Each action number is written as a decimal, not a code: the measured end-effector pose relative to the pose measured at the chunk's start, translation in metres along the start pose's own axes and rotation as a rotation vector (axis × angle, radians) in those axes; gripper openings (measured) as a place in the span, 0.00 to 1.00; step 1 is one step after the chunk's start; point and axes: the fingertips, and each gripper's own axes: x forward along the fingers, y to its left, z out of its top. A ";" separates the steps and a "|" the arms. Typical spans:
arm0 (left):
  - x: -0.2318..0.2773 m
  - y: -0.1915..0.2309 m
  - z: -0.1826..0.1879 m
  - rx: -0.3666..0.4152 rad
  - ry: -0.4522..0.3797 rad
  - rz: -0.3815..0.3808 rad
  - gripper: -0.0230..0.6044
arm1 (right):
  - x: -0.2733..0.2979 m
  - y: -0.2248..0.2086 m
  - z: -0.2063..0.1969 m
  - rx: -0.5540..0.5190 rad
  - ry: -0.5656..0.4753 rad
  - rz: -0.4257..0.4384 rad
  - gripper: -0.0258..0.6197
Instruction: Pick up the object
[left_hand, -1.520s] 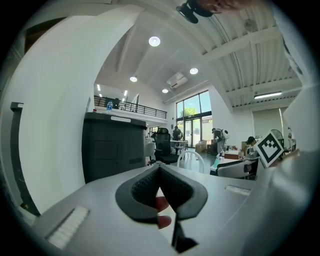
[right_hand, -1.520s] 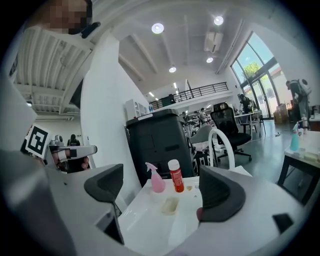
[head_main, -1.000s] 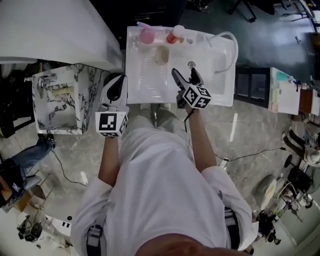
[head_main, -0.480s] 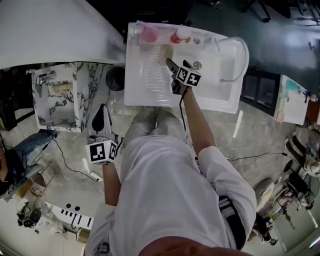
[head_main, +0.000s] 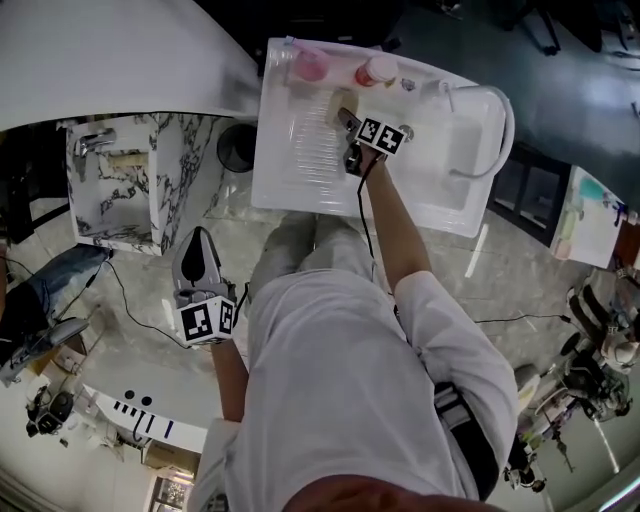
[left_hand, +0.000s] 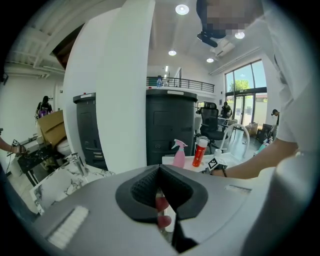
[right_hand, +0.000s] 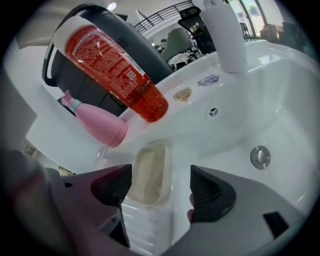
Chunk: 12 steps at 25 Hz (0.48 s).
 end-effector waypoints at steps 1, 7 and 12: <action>-0.002 0.000 -0.001 -0.004 0.000 0.007 0.04 | 0.001 -0.001 -0.001 0.008 0.006 -0.004 0.59; -0.005 0.002 -0.006 -0.012 0.011 0.032 0.04 | 0.008 -0.006 -0.003 0.011 0.028 -0.024 0.48; -0.010 0.003 -0.006 -0.013 0.008 0.042 0.04 | 0.007 -0.009 -0.005 -0.013 0.041 -0.055 0.35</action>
